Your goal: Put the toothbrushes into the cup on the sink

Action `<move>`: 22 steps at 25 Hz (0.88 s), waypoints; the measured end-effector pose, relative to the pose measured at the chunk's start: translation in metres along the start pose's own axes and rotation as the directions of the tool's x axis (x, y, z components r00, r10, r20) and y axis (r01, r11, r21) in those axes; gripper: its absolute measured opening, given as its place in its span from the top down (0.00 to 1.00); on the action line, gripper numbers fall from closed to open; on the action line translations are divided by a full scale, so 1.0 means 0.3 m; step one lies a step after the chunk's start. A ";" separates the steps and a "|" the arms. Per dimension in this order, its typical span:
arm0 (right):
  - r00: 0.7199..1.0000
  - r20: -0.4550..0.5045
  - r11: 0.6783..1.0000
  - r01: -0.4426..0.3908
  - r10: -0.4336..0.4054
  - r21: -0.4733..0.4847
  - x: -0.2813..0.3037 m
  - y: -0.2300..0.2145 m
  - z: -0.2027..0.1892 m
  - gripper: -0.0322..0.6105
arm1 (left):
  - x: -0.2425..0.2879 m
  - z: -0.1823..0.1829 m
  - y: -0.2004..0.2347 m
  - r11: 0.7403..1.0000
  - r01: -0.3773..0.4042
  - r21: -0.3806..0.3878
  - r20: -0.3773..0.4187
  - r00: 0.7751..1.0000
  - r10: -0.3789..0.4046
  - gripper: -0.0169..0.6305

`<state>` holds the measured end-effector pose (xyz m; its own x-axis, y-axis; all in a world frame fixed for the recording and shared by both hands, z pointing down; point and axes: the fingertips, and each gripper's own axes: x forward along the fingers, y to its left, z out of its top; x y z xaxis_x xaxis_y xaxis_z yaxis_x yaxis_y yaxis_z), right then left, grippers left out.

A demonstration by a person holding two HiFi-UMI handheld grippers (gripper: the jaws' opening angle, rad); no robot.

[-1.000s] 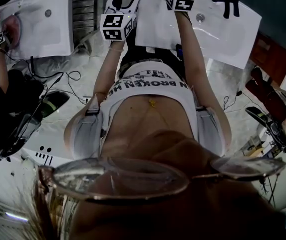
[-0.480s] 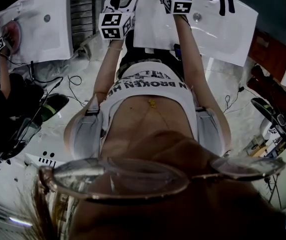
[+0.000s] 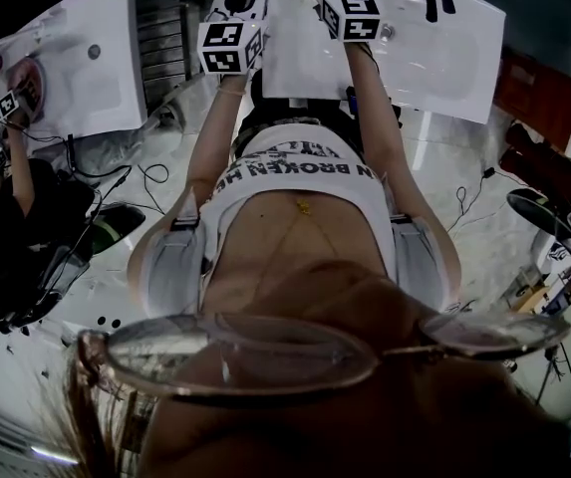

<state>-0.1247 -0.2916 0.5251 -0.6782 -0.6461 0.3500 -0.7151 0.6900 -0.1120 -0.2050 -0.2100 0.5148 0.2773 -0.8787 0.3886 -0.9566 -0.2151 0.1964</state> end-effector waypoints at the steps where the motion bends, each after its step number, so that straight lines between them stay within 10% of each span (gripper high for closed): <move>1: 1.000 0.004 1.000 -0.008 0.008 0.005 -0.020 0.004 0.004 0.89 | 0.002 0.007 -0.017 1.000 0.010 0.005 0.003 1.000 -0.010 0.92; 22: 0.989 0.131 0.997 -0.073 0.076 -0.023 -0.392 0.076 0.103 0.90 | -0.042 0.134 -0.335 0.994 0.077 0.078 0.085 0.993 -0.083 0.95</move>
<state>-0.0664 -0.2102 0.4527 -0.7467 -0.6291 0.2161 -0.6593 0.7429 -0.1157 -0.1159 -0.1944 0.4539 0.3476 -0.8906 0.2932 -0.9365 -0.3146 0.1547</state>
